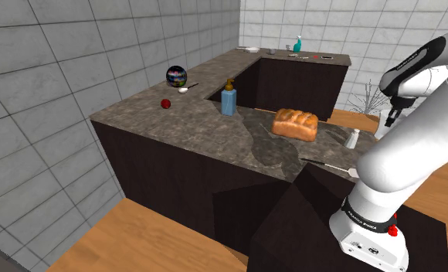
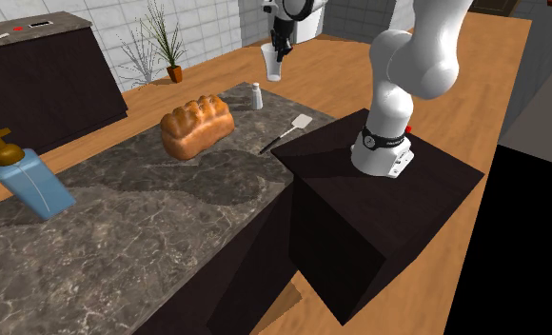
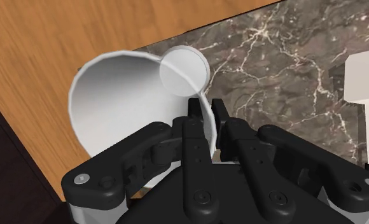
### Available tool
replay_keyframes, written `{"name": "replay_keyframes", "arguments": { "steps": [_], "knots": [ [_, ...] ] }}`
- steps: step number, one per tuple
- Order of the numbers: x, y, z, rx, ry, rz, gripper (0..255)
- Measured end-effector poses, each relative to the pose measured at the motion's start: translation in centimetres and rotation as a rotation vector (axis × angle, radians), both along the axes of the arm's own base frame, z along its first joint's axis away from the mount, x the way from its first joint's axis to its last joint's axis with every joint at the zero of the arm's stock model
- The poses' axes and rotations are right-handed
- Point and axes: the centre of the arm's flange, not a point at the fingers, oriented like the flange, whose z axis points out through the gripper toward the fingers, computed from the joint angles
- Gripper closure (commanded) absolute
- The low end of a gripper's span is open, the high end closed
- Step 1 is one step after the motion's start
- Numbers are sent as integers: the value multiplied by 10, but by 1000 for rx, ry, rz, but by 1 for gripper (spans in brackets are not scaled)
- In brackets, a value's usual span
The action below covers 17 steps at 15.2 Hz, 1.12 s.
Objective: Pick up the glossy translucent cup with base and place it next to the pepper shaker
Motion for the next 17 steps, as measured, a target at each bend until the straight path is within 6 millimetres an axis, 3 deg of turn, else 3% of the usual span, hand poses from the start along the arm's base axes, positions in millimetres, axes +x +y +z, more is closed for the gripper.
{"name": "replay_keyframes", "arguments": {
  "steps": [17],
  "knots": [
    [0, -1, -84, -1, 1, 0, 255]
  ]
}}
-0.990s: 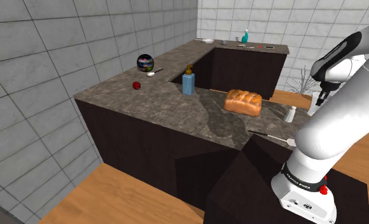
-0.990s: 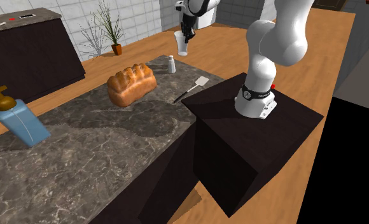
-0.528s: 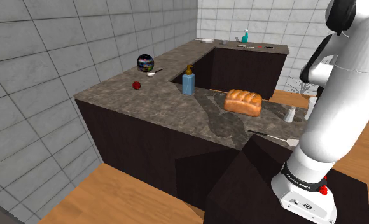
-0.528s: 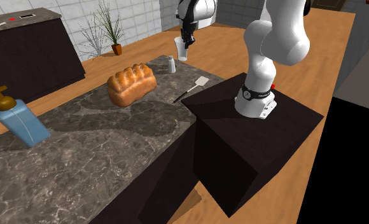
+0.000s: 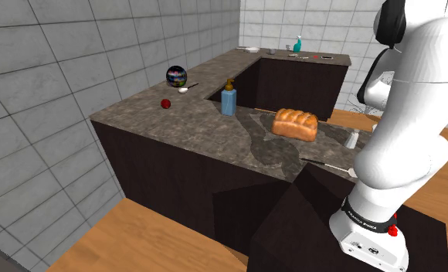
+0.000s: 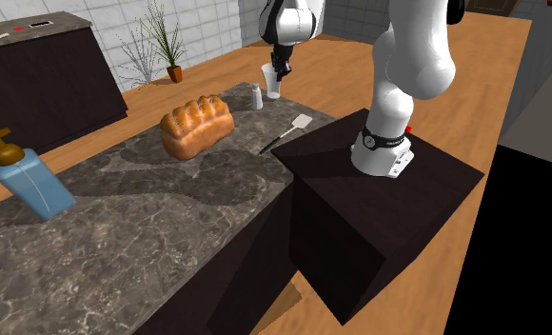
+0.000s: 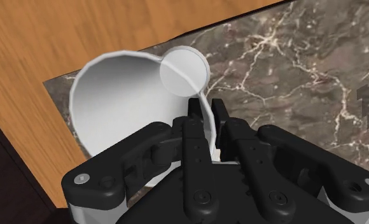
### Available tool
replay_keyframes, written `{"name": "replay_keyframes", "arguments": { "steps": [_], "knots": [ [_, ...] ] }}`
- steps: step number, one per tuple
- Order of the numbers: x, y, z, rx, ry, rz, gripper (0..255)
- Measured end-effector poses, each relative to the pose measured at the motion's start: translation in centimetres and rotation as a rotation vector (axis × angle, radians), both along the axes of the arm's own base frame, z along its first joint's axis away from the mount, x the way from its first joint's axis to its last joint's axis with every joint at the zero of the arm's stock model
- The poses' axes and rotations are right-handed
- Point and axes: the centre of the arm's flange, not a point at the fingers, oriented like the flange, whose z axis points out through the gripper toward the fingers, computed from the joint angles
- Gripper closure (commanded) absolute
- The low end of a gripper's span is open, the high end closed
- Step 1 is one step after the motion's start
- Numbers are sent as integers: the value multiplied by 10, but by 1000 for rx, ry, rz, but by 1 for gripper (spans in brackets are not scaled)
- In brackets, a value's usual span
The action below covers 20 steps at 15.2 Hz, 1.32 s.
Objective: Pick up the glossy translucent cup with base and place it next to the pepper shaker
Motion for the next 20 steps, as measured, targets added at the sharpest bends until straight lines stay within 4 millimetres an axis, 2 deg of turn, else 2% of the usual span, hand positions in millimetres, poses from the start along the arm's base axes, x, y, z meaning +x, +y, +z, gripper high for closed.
{"name": "replay_keyframes", "arguments": {
  "steps": [4, 5, 11, 14, 15, 20],
  "knots": [
    [0, 0, -1, 0, 0, 0, 255],
    [0, 0, -1, 0, 0, 0, 0],
    [-1, 0, -1, 0, 0, -1, 0],
    [-1, 7, 23, 6, -41, -20, 0],
    [0, 5, 39, 6, -43, -29, 0],
    [0, 13, 47, 0, -2, -2, 0]
  ]
}}
